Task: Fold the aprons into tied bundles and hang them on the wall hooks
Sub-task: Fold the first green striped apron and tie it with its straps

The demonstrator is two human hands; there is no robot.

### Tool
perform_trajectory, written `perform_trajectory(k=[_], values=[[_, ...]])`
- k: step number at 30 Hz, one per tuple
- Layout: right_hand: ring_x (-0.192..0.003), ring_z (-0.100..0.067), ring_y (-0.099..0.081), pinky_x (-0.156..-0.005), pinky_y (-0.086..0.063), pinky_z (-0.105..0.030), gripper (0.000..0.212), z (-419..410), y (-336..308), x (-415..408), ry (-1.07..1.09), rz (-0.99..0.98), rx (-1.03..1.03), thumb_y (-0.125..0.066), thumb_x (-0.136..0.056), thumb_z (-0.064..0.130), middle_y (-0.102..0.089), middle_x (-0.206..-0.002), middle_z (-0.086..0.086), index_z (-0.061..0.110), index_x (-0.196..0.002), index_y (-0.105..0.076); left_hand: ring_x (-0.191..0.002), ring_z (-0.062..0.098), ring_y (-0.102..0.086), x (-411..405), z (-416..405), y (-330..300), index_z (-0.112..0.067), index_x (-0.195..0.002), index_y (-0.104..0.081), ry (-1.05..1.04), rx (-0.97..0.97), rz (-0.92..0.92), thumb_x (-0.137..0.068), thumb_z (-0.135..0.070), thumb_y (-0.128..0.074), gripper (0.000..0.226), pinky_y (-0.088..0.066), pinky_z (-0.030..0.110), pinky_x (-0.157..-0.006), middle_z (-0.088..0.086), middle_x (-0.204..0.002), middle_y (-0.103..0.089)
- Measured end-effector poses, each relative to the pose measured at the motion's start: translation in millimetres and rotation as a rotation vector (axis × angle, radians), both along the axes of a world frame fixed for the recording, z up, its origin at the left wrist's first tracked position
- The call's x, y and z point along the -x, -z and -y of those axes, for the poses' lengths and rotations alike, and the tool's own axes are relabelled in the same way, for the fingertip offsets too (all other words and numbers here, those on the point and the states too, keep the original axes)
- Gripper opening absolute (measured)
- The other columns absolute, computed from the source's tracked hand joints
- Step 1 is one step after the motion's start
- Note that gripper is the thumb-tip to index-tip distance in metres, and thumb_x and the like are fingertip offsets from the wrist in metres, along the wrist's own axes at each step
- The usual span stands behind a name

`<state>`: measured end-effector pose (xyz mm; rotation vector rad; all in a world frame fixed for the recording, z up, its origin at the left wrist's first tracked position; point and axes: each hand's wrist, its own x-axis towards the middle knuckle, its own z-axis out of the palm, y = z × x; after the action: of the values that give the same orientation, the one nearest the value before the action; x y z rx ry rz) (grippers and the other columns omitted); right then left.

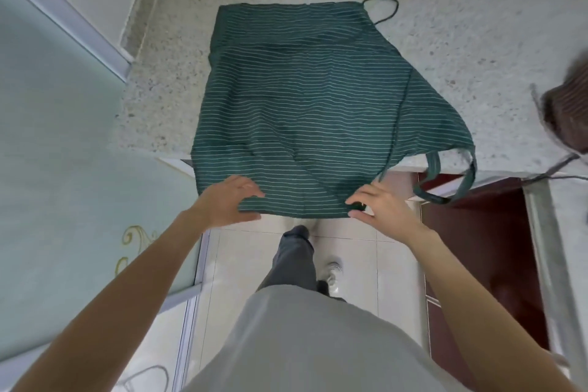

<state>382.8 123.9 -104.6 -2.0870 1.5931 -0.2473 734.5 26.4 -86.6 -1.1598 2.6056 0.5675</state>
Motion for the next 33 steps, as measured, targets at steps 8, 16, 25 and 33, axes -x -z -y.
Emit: perform_trajectory(k=[8,16,25,33], values=[[-0.103,-0.033,-0.05,-0.088,-0.037,-0.033,0.021,62.9,-34.4,66.7,0.538,0.072,0.176,-0.057,-0.091,0.015,-0.063,-0.11,-0.012,0.01,-0.111,-0.065,-0.116,0.013,-0.046,109.8,78.5,-1.2,-0.026,-0.121,-0.057,-0.078,0.039,-0.231,-0.094,-0.032,-0.05,0.028,-0.048,0.036,-0.092,-0.005,-0.123,-0.056],[-0.125,-0.038,-0.036,-0.102,-0.031,-0.047,0.052,157.3,-23.9,144.9,0.896,-0.266,-0.167,-0.054,-0.092,0.033,-0.042,-0.138,-0.016,0.014,-0.139,-0.038,-0.121,0.015,-0.043,266.7,201.3,-4.0,-0.024,-0.126,-0.053,0.076,-0.081,-0.329,-0.096,-0.026,-0.047,0.031,-0.042,0.032,-0.095,-0.004,-0.127,-0.053],[-0.112,-0.031,-0.053,-0.092,-0.043,-0.04,0.042,185.3,-8.5,168.7,0.81,-0.267,-0.377,-0.057,-0.092,0.028,-0.056,-0.125,-0.01,0.019,-0.132,-0.046,-0.135,0.019,-0.025,384.8,287.3,16.0,-0.016,-0.143,-0.033,0.392,-0.066,-0.198,-0.094,-0.015,-0.046,0.051,-0.021,0.034,-0.114,0.002,-0.147,-0.033],[-0.074,-0.021,-0.053,-0.07,-0.038,-0.029,0.018,170.0,-19.4,138.5,0.513,-0.438,0.414,-0.054,-0.084,0.012,-0.059,-0.083,-0.001,0.017,-0.096,-0.067,-0.087,0.021,-0.061,387.6,309.8,17.7,-0.018,-0.098,-0.065,0.776,0.073,-0.416,-0.078,-0.013,-0.062,0.02,-0.044,0.035,-0.087,-0.002,-0.094,-0.065]])
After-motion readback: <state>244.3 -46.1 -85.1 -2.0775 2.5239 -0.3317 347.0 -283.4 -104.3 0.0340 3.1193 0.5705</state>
